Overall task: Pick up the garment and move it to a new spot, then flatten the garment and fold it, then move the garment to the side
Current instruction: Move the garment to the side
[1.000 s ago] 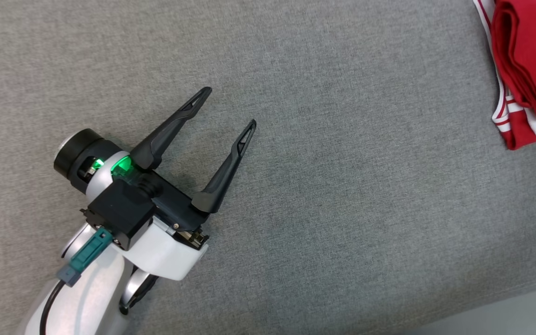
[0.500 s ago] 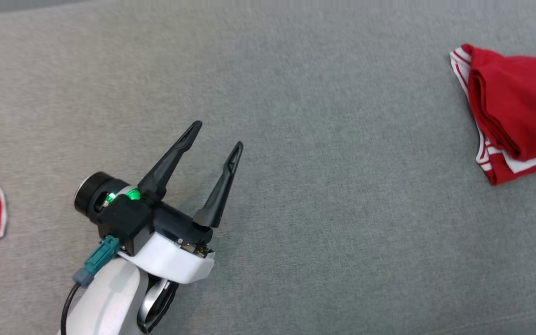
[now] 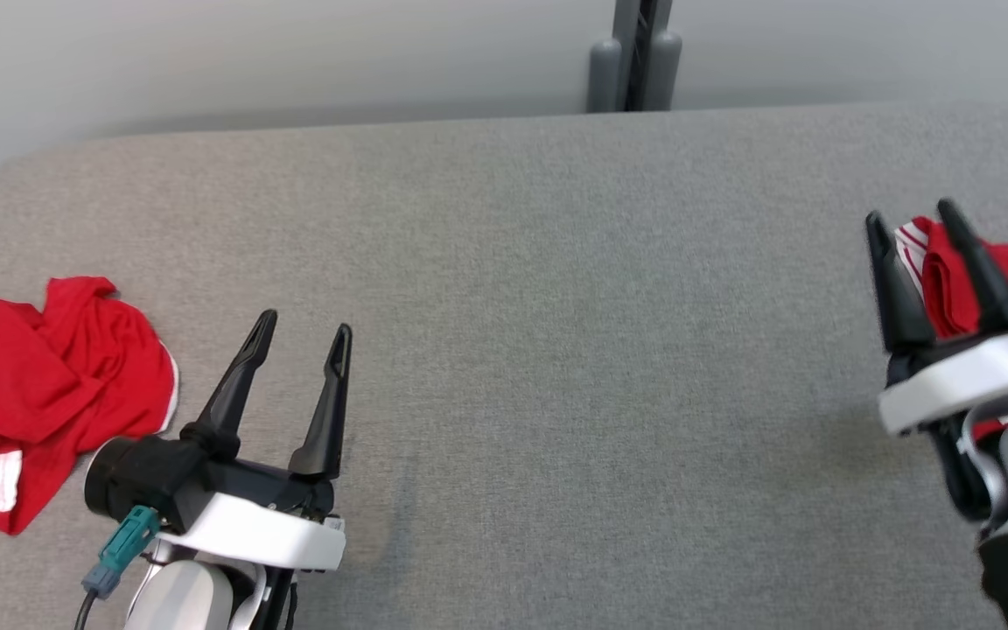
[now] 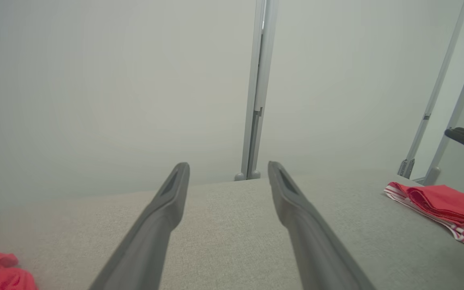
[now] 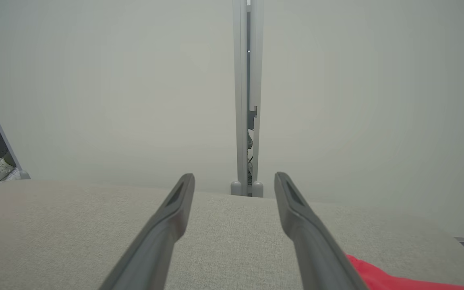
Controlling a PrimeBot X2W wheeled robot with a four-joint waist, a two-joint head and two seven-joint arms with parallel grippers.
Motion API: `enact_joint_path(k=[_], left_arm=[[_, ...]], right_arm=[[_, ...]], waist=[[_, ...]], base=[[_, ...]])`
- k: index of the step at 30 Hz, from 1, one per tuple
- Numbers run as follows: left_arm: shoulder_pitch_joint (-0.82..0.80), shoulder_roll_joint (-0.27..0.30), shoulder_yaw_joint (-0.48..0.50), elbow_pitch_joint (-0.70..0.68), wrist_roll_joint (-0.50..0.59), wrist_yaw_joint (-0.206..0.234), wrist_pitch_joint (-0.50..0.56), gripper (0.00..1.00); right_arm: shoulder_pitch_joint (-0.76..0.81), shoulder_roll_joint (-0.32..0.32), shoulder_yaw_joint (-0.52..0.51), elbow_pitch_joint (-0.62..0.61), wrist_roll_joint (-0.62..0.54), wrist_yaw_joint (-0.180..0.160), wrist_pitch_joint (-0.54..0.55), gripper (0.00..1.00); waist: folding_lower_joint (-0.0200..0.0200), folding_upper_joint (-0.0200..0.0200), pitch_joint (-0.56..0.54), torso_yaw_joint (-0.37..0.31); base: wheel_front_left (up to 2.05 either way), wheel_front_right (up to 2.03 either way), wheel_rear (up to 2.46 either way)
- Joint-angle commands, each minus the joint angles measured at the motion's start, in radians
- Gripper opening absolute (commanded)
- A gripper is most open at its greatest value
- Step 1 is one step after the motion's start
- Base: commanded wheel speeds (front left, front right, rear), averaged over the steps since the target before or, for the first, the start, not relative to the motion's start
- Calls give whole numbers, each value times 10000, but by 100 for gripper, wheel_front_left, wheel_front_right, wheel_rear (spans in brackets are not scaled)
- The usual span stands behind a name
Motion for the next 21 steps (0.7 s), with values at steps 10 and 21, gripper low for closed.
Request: enact_joint_path(k=[10, 21], left_arm=[[854, -557, 932, 338, 437, -292, -39, 100], [1432, -917, 1420, 822, 563, -526, -29, 100]], right_arm=[[2595, 1695, -1235, -1830, -1346, -6, -47, 100], [3497, 2405, -1256, -2150, -2101, -7, -48, 100]], waist=[[0, 0, -839, 440], [0, 0, -1163, 513]], base=[[0, 0, 0], [0, 0, 0]])
